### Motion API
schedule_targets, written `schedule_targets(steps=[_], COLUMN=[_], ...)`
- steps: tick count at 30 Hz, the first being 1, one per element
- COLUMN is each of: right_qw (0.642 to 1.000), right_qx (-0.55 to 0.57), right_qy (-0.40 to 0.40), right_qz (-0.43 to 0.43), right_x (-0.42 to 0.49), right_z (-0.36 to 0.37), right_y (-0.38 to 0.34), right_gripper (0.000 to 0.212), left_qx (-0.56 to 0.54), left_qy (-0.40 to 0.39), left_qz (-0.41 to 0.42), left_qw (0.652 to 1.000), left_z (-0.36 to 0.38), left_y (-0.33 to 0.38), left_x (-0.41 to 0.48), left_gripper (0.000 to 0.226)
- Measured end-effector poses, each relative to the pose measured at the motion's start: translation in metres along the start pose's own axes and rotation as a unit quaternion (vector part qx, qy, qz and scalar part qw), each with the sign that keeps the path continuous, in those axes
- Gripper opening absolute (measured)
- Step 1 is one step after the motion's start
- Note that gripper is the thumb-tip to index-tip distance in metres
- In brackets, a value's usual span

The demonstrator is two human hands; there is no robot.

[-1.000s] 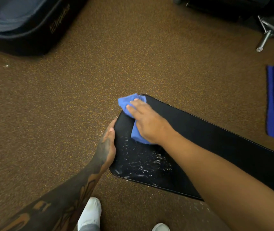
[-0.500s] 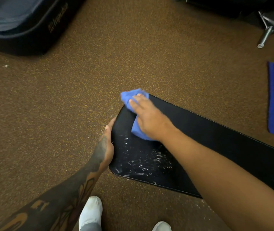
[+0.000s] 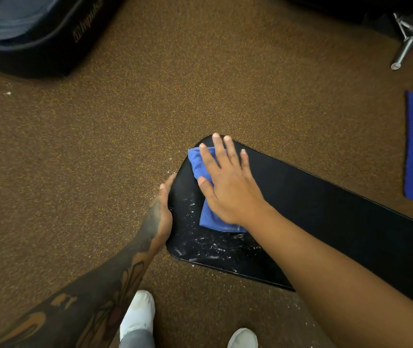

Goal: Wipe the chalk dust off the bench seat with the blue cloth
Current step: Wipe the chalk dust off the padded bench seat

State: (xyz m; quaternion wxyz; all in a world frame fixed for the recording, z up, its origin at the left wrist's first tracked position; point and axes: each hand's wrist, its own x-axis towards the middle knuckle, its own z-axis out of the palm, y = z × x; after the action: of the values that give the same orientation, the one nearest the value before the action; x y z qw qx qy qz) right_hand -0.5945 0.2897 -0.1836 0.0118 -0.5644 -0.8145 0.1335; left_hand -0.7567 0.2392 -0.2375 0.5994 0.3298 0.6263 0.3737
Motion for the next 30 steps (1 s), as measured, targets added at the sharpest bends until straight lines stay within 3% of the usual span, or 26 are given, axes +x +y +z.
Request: schedule_targets(steps=[2,4,10,16,21,26,28,30], right_qw=[0.998,0.995,0.995,0.994,0.992,0.99,0.991,0.993], right_qx=[0.047,0.089,0.042,0.101,0.05,0.109,0.104,0.078], right_qy=[-0.023,-0.013,-0.006,0.023,0.009,0.066,0.083,0.049], right_qz=[0.023,0.034,-0.088,0.021,-0.118,0.059,0.023,-0.08], right_x=[0.007,0.002,-0.029,-0.015,-0.043,-0.022,-0.033,-0.05], right_z=[0.011,0.021,0.035,0.034,0.045,0.035,0.043,0.051], right_y=[-0.004,-0.012,-0.022,-0.019,-0.022,-0.014,-0.034,-0.044], right_gripper=[0.06,0.058,0.056,0.052,0.052,0.046,0.047,0.048], left_qx=[-0.058,-0.079,-0.11,-0.118,-0.163,-0.184,-0.19,-0.194], left_qy=[0.0,0.013,-0.028,-0.034,-0.047,-0.064,-0.072,-0.071], left_qz=[-0.024,-0.038,-0.08,-0.08,-0.137,-0.146,-0.147,-0.142], left_qw=[0.998,0.996,0.99,0.989,0.976,0.97,0.968,0.968], left_z=[0.001,0.001,0.002,-0.002,-0.004,-0.004,-0.003,-0.002], left_y=[-0.006,-0.006,0.002,0.0,-0.002,0.003,0.005,0.005], left_x=[0.003,0.005,0.0,0.005,0.006,0.004,0.002,0.002], left_gripper=[0.04,0.038,0.041,0.04,0.043,0.041,0.044,0.046])
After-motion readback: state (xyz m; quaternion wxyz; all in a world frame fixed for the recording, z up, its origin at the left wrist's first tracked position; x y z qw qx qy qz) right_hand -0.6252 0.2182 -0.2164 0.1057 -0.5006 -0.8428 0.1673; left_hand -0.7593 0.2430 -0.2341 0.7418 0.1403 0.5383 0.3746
